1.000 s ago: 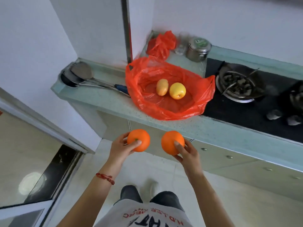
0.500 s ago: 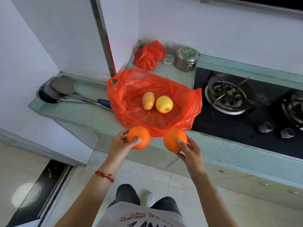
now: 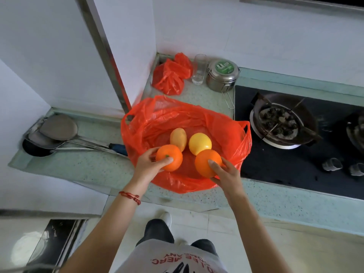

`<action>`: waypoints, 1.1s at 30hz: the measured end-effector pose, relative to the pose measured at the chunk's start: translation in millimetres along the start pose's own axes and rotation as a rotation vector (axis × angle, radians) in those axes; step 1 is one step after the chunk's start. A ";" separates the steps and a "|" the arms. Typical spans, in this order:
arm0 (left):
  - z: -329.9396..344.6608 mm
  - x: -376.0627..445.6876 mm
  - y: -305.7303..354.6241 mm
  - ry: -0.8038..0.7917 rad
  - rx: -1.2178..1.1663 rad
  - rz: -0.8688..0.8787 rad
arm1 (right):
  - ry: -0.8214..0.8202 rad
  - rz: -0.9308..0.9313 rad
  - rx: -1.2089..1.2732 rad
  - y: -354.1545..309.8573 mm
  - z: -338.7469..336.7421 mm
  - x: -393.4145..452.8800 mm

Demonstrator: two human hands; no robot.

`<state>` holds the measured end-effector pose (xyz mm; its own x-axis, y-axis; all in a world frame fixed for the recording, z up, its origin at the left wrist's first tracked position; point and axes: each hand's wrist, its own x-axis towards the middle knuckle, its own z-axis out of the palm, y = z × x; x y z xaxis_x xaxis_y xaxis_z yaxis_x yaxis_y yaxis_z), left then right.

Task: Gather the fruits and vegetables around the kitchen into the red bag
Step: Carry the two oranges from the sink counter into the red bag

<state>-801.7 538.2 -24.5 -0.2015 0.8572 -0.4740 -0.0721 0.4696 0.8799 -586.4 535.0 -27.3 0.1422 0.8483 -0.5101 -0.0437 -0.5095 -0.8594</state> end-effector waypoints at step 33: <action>-2.7 54.4 -24.5 -0.124 0.587 0.177 | 0.117 -0.041 -0.645 15.2 43.6 26.3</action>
<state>-813.5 572.8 -71.8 -0.0439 0.9341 -0.3542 0.5079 0.3261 0.7973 -626.4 555.9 -55.3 0.2391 0.8662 -0.4389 0.5609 -0.4921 -0.6657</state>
